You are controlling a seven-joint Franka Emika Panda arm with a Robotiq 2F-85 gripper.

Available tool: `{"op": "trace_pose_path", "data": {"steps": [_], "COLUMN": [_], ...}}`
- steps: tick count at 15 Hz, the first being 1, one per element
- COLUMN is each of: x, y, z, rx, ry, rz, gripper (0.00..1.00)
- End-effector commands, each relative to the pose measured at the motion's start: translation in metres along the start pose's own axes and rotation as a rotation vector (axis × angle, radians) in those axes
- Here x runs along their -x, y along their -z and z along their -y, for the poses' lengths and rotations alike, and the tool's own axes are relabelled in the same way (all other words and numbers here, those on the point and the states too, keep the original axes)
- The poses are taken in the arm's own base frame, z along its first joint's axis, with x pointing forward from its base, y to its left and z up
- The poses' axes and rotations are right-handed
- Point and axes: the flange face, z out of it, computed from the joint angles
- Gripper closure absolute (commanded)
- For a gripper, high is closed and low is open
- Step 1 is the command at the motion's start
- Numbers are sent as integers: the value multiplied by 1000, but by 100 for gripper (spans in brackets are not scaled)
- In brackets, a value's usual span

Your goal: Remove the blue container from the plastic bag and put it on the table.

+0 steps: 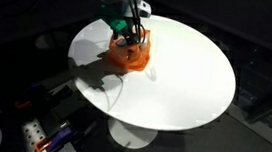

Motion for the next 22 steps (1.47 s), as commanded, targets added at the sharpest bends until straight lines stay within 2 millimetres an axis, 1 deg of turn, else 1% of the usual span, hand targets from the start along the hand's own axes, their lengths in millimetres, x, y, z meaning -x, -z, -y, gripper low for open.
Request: {"op": "trace_pose_path", "data": {"steps": [1, 2, 3, 7, 10, 11, 15, 18, 21, 22], "x": [-7, -7, -7, -5, 2, 5, 15, 25, 35, 37], "y": [-2, -3, -4, -1, 11, 16, 39, 64, 97, 108], "z": [4, 5, 5, 6, 8, 10, 18, 22, 15, 9], "rx": [-8, -6, -6, -3, 0, 0, 12, 36, 59, 66], "ry": [8, 9, 10, 13, 21, 26, 38, 45, 37, 23], "rz": [-12, -10, -9, -9, -17, -20, -34, -66, -110, -125], "gripper": [0, 0, 18, 51, 75, 81, 81, 81, 81, 81]}}
